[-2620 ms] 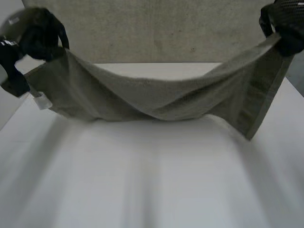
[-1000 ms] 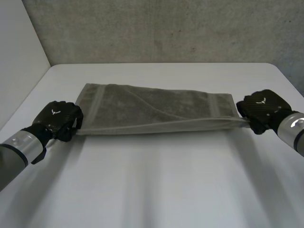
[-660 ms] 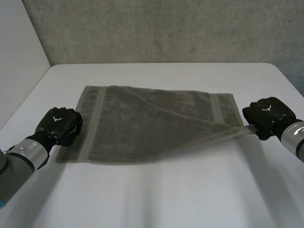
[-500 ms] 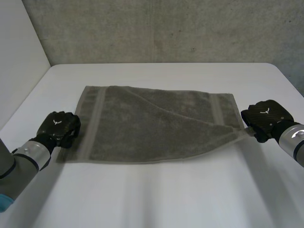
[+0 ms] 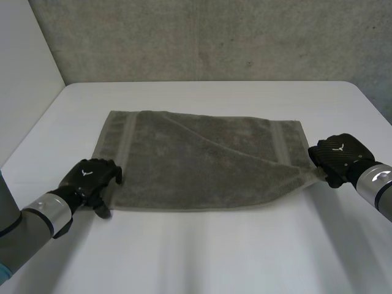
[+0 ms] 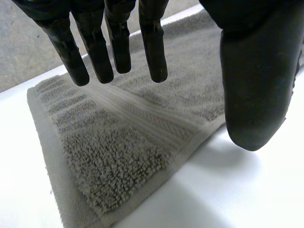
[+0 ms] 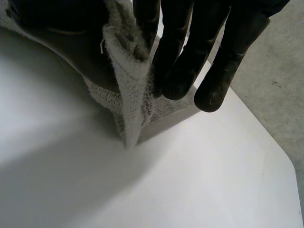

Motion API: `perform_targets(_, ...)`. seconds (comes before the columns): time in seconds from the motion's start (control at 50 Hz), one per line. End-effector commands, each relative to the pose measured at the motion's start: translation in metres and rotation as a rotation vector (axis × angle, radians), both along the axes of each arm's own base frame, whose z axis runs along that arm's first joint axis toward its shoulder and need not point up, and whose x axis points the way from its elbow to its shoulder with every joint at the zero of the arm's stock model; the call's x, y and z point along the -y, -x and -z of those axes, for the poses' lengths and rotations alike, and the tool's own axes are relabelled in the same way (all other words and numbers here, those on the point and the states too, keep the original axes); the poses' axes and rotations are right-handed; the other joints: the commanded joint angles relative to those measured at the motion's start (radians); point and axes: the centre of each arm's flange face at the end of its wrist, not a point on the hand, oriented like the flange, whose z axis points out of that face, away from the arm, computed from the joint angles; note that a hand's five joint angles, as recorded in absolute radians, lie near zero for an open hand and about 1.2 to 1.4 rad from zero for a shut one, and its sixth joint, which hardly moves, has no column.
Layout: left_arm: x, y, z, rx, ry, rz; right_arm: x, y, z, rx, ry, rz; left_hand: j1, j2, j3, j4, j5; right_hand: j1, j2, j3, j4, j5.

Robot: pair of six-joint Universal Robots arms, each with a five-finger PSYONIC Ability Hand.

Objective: Fold the towel.

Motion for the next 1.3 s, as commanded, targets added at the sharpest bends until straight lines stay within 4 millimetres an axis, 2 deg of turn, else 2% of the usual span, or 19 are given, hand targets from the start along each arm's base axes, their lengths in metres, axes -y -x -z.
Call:
perform_targets(0.02,0.005,-0.001,0.008,0.048,0.013,0.015,-0.001,0.0,0.001,0.0,-0.002,0.0,-0.049,-0.061,-0.068,-0.061,-0.017,0.061,0.057,0.054,0.054,0.044)
perform_targets(0.26,0.019,0.0,0.016,0.06,0.02,0.016,-0.002,-0.001,0.005,-0.002,-0.014,-0.003,-0.026,-0.037,-0.044,-0.038,0.006,0.061,0.057,0.054,0.054,0.044)
perform_targets(0.82,0.046,0.001,0.013,0.056,0.08,-0.004,-0.004,-0.001,0.014,-0.014,-0.037,-0.008,0.018,0.007,0.0,0.007,0.051,0.061,0.057,0.054,0.054,0.044)
perform_targets(0.88,0.048,0.001,0.011,0.054,0.085,-0.005,-0.004,-0.001,0.014,-0.014,-0.037,-0.008,0.086,0.074,0.067,0.074,0.118,0.061,0.057,0.054,0.054,0.044)
perform_targets(0.94,0.048,0.001,0.009,0.05,0.091,-0.007,-0.004,-0.001,0.014,-0.014,-0.035,-0.008,0.41,0.399,0.392,0.399,0.443,0.061,0.057,0.054,0.054,0.044)
perform_targets(0.96,0.048,0.001,0.009,0.05,0.091,-0.007,-0.004,-0.001,0.013,-0.011,-0.035,-0.007,0.412,0.4,0.393,0.4,0.444,0.061,0.057,0.054,0.054,0.044)
perform_targets(1.0,0.048,0.002,0.007,0.05,0.095,-0.005,-0.004,-0.001,0.013,-0.007,-0.037,-0.003,0.566,0.555,0.548,0.555,0.599,0.061,0.057,0.054,0.054,0.044)
perform_targets(1.14,0.046,0.002,0.003,0.035,0.094,-0.012,-0.004,-0.002,0.013,-0.006,-0.031,-0.004,0.746,0.735,0.728,0.735,0.779,0.061,0.057,0.054,0.054,0.044)
perform_targets(1.18,0.045,0.002,0.002,0.03,0.092,-0.014,-0.003,-0.001,0.012,-0.005,-0.024,-0.002,0.965,0.954,0.947,0.954,0.997,0.061,0.057,0.054,0.054,0.044)
perform_targets(1.3,0.041,0.001,-0.005,0.028,0.092,-0.018,-0.002,0.0,0.01,-0.005,-0.017,0.002,0.966,0.955,0.948,0.954,0.998,0.061,0.057,0.054,0.054,0.044)
